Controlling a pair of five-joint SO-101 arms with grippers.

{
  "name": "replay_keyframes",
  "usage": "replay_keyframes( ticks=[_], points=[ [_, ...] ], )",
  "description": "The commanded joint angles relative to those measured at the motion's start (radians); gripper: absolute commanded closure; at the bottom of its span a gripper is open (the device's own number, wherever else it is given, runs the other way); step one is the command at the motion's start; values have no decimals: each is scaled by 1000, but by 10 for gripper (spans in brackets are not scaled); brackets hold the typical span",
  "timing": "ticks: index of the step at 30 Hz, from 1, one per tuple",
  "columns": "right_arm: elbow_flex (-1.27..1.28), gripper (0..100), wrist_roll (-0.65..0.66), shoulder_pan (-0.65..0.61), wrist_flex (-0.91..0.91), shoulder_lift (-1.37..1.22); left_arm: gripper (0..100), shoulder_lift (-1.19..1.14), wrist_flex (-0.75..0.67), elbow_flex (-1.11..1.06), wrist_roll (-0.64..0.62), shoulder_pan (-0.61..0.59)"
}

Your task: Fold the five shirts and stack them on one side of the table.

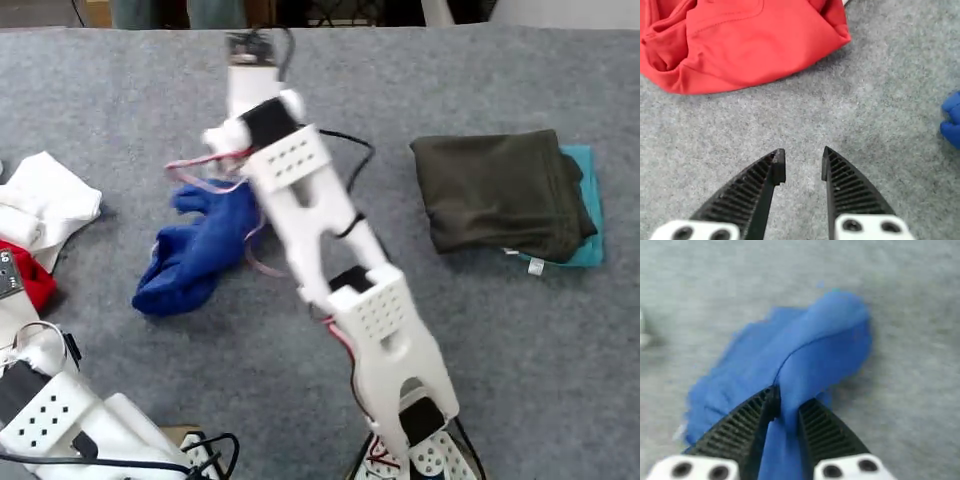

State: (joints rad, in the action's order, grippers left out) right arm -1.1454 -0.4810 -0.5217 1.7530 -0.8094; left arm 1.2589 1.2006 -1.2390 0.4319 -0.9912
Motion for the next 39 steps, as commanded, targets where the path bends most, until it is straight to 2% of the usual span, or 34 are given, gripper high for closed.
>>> replay_keyframes(
  ticks=[1,4,11,15,19,23,27,30,33,36,39],
  points=[
    [153,985,95,112,14,22,859,3,-40,50,-3,2],
    [364,985,186,187,14,73,859,3,-49,53,-2,30],
    [888,985,376,327,12,277,859,2,-38,54,-11,199],
    [1106,985,473,388,0,389,859,0,-12,90,-75,294],
    [1262,985,563,405,-11,464,859,0,78,176,-141,493],
    [1354,985,635,402,-77,483,859,-18,103,225,-204,719],
    [1369,984,721,400,-114,484,859,-183,84,291,-199,872],
    [1369,984,875,404,-161,484,859,-379,86,418,-137,949],
    [1389,984,1013,404,-247,483,859,-557,172,582,-71,1036],
    [1438,984,1057,405,-348,483,859,-697,255,725,-104,1073],
    [1518,984,1062,400,-466,483,859,-792,302,814,-227,1072]
  ],
)
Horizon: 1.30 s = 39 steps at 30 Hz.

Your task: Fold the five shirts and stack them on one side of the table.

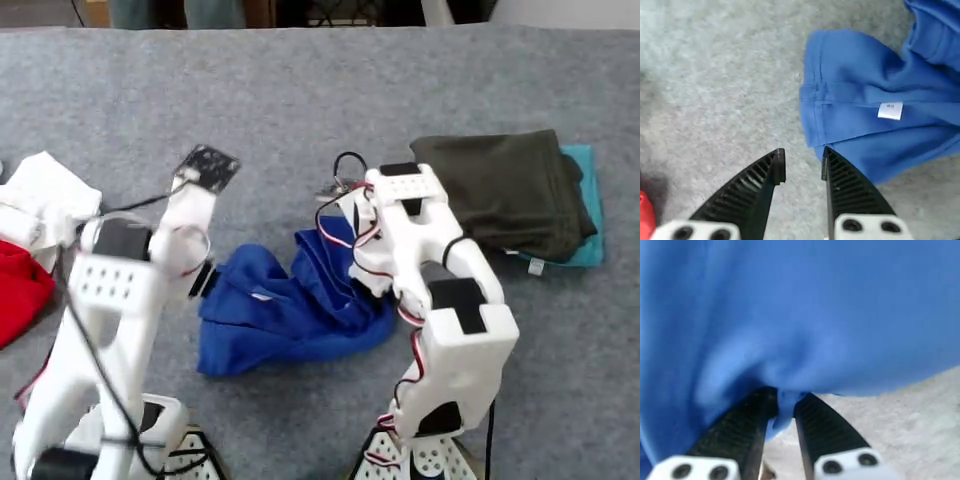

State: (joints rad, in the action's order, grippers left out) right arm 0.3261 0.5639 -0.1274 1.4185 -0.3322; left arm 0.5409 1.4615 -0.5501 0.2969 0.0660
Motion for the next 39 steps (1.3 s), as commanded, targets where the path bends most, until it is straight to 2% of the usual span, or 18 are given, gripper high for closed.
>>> replay_keyframes(
  ticks=[1,4,6,9,12,19,22,30,36,39],
  points=[
    [73,984,15,5,-161,12,859,-94,44,137,-149,15],
    [91,984,17,5,-183,30,856,-149,31,150,-259,16],
    [93,984,18,5,-184,33,855,-181,2,131,-235,16],
    [91,984,18,5,-186,22,855,-245,-46,110,-133,21],
    [91,984,18,5,-195,15,859,-333,-80,117,-132,15],
    [91,984,18,5,-198,13,857,-416,-172,130,-451,15],
    [91,984,18,3,-198,13,855,-414,-190,151,-537,16],
    [91,984,18,3,-198,13,854,-425,-186,228,-601,25],
    [91,984,18,3,-198,13,854,-427,-195,182,-601,137],
    [91,984,18,3,-198,13,840,-427,-195,194,-611,151]
  ],
)
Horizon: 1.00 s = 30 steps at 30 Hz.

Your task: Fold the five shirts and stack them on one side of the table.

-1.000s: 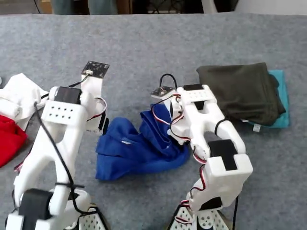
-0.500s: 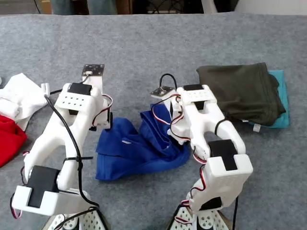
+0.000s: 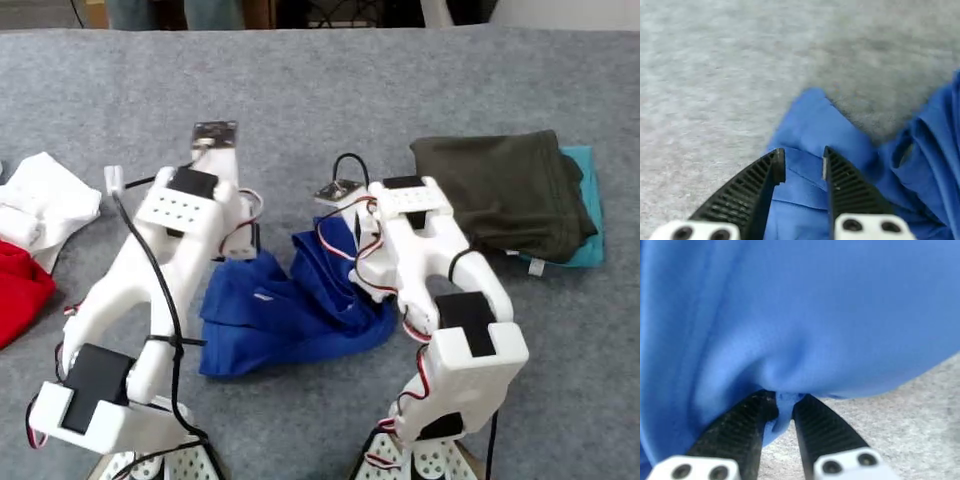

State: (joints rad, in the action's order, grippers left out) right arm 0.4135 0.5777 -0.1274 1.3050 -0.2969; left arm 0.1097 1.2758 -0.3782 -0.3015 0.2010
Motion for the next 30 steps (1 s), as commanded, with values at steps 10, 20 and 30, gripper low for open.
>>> replay_keyframes(
  ticks=[10,20,30],
  points=[
    [4,984,5,3,-84,-22,799,5,32,18,-32,-91],
    [4,984,5,3,-84,-22,805,-71,26,2,-12,-130],
    [4,984,5,3,-84,-22,805,-224,29,51,-9,-130]
  ],
)
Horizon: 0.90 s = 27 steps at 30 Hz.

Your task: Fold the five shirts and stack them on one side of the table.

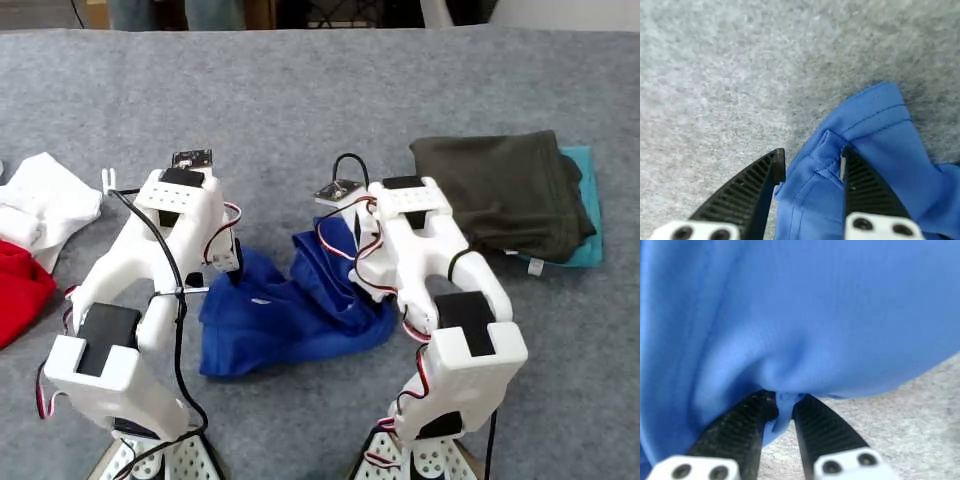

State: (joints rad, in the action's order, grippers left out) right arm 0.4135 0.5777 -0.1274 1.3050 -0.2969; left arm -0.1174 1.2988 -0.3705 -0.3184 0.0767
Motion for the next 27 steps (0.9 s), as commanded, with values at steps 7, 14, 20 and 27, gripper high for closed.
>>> replay_keyframes(
  ticks=[7,14,20,27],
  points=[
    [4,984,5,3,-84,-22,834,-6,-3,35,8,27],
    [4,984,5,3,-84,-22,851,-6,-126,-54,8,82],
    [5,984,5,3,-84,-22,855,-6,-130,-61,8,58],
    [5,984,5,3,-84,-22,859,-6,-132,-61,8,61]
  ],
)
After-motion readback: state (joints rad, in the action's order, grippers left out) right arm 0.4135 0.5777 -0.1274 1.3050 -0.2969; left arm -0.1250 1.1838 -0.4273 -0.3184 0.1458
